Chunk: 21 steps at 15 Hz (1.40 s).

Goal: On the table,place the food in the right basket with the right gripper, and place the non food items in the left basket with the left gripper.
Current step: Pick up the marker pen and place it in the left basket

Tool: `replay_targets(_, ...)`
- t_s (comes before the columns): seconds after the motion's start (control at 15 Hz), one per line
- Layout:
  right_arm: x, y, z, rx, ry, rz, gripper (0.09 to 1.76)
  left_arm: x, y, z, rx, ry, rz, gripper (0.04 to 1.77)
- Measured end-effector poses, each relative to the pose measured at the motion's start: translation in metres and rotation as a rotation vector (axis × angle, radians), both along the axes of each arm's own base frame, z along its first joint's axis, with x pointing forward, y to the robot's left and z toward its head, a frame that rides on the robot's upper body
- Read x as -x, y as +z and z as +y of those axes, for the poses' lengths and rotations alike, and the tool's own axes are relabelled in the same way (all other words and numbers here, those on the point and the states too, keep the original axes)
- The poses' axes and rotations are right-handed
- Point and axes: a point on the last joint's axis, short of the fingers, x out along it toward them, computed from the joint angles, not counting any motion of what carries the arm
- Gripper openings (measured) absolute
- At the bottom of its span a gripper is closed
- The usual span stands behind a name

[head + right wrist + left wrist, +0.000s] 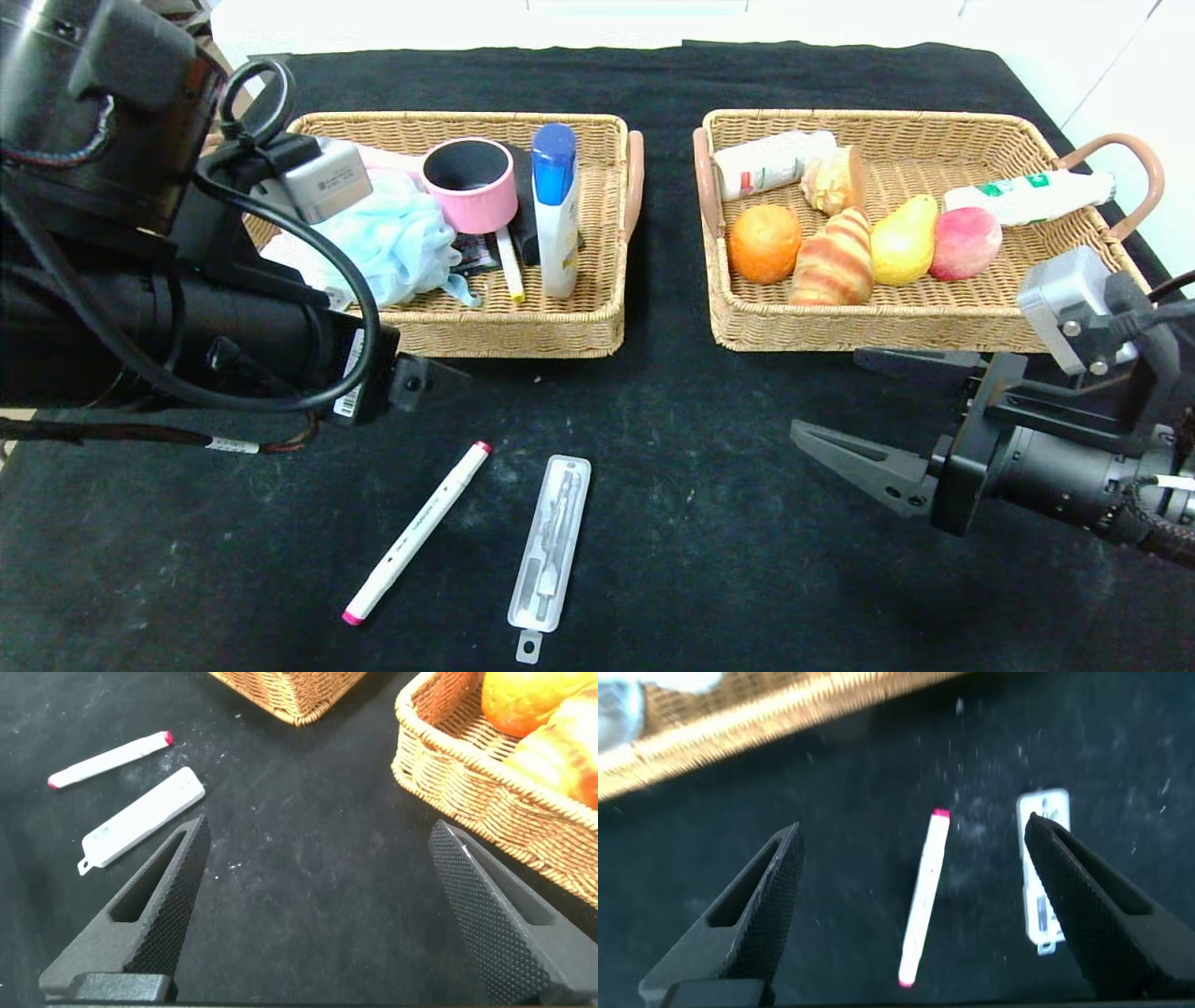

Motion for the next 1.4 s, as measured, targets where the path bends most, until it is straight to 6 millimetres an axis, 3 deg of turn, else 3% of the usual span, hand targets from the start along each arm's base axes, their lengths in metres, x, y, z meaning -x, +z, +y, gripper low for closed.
replay_targets(0.87,0.003,0.003,-0.002,-0.007,-0.001,-0.011,1.71,-0.01,-0.059,-0.003,-0.097,0.005,0.194,1.71)
replay_targets(1.4,0.003,0.003,-0.002,-0.007,0.001,-0.01,1.71,-0.02,-0.083,-0.007,-0.124,0.014,0.23,1.72)
